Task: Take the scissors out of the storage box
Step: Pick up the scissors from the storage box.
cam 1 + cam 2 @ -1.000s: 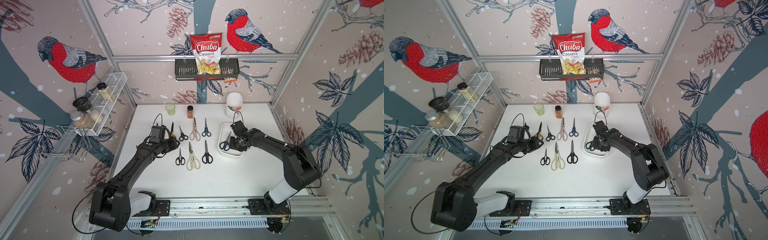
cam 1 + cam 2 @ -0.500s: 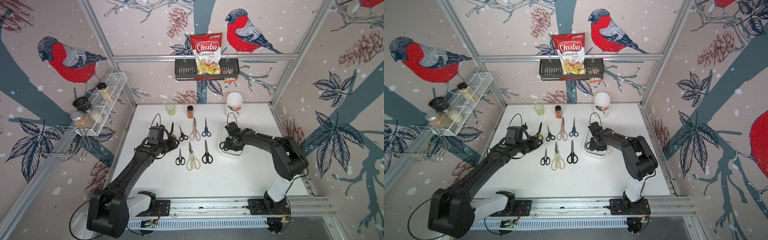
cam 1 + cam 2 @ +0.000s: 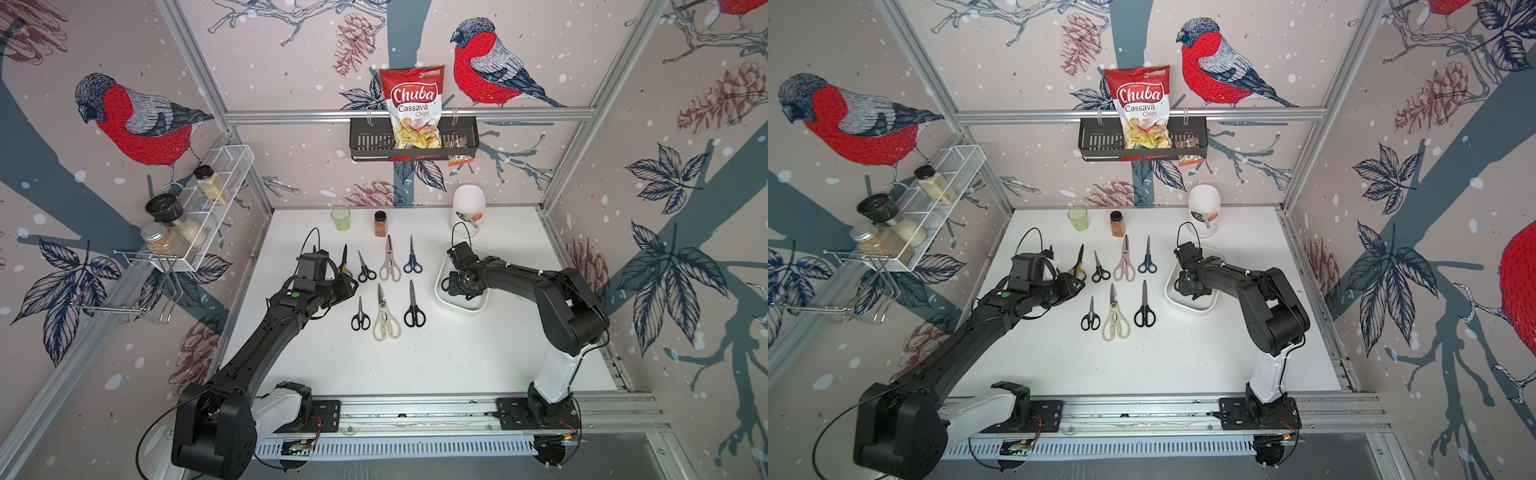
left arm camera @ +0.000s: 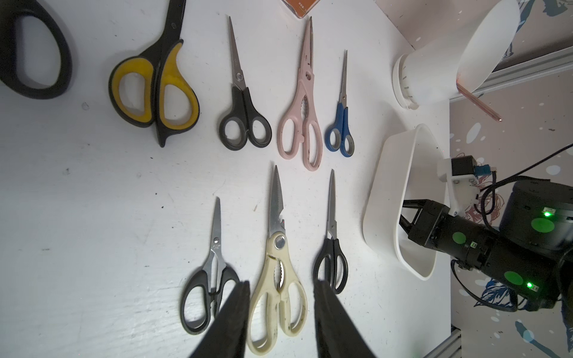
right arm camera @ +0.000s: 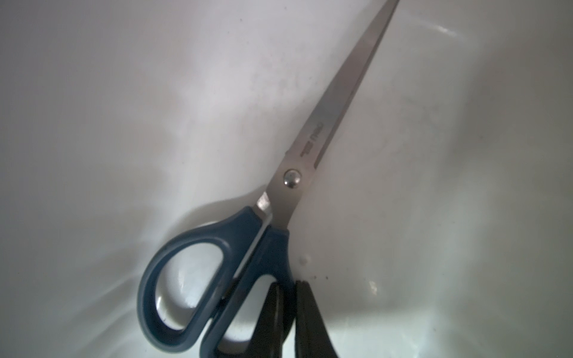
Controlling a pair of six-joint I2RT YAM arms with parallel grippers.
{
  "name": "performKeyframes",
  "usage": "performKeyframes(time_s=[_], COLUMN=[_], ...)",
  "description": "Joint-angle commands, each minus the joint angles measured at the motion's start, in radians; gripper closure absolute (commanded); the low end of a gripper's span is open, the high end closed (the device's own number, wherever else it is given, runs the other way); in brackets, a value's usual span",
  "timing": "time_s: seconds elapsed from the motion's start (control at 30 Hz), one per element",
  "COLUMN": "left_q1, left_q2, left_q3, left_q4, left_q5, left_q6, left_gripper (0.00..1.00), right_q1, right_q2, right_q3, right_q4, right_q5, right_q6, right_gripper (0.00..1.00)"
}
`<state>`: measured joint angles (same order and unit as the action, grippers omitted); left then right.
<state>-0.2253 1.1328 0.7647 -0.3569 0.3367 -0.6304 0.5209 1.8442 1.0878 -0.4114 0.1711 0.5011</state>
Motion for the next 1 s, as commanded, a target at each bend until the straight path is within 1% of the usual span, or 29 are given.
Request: performKeyframes(time_s=[0.0, 0.13, 0.3, 0.5, 0.67, 0.7, 0.77, 0.97], left_q1=[0.003, 0.003, 0.003, 0.001, -0.004, -0.005, -0.011, -0.050], left_q2=[-0.008, -0.009, -0.006, 0.033, 0.057, 0.060, 0.066, 0.100], left_q3=[-0.004, -0.006, -0.008, -0.010, -0.008, -0.009, -0.007, 0.017], left_q4=[-0.009, -0.006, 0.008, 0.051, 0.095, 0.104, 0.125, 0.182], left_q5=[-0.010, -0.007, 0.018, 0.108, 0.159, 0.166, 0.183, 0.201], left_q6=[-0.001, -0.003, -0.009, -0.014, -0.032, -0.036, -0.050, -0.079], left_gripper=[0.61, 0.61, 0.61, 0.59, 0.56, 0.54, 0.51, 0.51], right_q1=[-0.003, -0.004, -0.013, -0.019, -0.019, -0.019, -0.018, 0.020], right_q2=[0.015, -0.001, -0.046, -0.109, -0.146, -0.151, -0.163, -0.221], right_q3=[-0.017, -0.015, -0.010, 0.017, 0.042, 0.048, 0.060, 0.116], right_q4=[-0.087, -0.099, -0.127, -0.171, -0.198, -0.205, -0.221, -0.267], right_q5=[-0.015, -0.006, 0.015, 0.034, 0.044, 0.044, 0.039, 0.013], right_q6=[-0.033, -0.057, -0.071, -0.076, -0.071, -0.069, -0.060, -0.015], right_gripper=[0.94, 1.00, 1.00, 1.00, 1.00, 1.00, 1.00, 1.00])
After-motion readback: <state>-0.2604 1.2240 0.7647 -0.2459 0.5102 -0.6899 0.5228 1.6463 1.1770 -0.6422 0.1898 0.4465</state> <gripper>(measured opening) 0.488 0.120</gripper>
